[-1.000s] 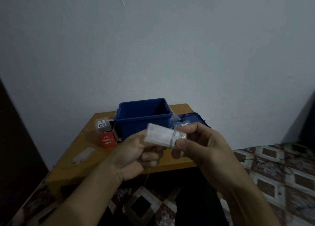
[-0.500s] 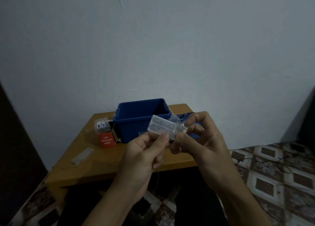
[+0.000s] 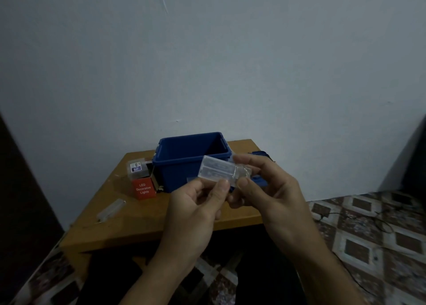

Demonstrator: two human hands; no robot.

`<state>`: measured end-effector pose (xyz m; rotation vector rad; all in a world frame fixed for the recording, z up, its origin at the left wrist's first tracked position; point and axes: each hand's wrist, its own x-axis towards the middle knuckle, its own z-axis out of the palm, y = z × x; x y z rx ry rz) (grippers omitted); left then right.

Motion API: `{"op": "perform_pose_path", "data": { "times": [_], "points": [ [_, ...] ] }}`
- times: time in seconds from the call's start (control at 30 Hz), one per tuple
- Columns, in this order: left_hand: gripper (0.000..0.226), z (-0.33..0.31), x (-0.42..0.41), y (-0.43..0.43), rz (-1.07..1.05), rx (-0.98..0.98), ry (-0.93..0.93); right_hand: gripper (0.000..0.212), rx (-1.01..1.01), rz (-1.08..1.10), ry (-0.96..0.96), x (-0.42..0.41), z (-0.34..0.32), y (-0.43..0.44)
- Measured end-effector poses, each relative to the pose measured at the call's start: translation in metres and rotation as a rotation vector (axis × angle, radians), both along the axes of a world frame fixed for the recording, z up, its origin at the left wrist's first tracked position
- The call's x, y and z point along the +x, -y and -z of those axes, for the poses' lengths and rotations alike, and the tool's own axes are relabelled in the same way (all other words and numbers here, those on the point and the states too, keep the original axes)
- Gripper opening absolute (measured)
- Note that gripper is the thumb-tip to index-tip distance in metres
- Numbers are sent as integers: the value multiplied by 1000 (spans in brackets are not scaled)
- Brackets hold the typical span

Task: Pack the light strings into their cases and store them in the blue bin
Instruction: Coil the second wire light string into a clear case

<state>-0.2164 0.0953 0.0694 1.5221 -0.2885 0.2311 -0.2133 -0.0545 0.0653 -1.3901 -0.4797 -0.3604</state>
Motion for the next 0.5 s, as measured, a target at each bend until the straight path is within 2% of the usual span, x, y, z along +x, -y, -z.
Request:
{"op": "perform_pose_path", "data": {
  "times": [0.23,0.4,0.5],
  "points": [
    [22,-1,-1,0,-48,84,25,35,-21,39,-90,1,1,2],
    [27,-2,-3,1,-84,114,32,33,-117,79,-114,0,1,4],
    [32,-3,-2,0,-97,148,18,31,-90,86,-123,1,2,3]
  ]
}}
